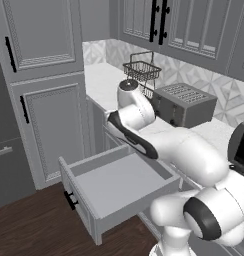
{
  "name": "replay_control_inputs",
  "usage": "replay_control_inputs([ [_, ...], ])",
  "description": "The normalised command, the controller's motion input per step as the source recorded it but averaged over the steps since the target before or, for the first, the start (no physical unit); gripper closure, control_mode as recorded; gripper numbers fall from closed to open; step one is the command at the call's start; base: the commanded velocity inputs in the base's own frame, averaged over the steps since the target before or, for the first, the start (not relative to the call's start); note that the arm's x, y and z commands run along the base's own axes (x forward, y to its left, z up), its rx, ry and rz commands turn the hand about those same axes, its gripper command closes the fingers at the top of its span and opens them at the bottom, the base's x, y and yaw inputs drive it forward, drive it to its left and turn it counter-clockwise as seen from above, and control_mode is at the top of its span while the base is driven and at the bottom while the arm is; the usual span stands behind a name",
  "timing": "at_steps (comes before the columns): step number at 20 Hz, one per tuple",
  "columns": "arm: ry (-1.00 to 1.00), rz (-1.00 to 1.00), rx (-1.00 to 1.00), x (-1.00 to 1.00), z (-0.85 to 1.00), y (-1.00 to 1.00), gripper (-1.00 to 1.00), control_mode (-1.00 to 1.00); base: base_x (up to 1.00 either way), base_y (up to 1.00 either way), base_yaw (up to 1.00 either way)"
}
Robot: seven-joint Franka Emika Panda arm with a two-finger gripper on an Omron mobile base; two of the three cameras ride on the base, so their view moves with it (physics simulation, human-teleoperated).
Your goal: Take a straw from the drawer in front and place it inside the glass cup on the dining counter.
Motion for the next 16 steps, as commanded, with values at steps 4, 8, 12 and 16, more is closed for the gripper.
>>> replay_control_inputs([
  [4,-0.01,0.08,0.05,-0.33,0.04,-0.2,1.0,-1.0,0.0,0.0,0.0],
  [8,0.0,0.07,0.06,-0.14,0.0,-0.15,1.0,-1.0,0.0,0.0,0.0],
  [12,0.0,0.0,0.0,0.0,0.0,0.0,1.0,1.0,-0.94,0.07,0.09],
  [16,0.0,0.0,0.0,0.0,0.0,0.0,1.0,1.0,-1.0,0.66,0.19],
])
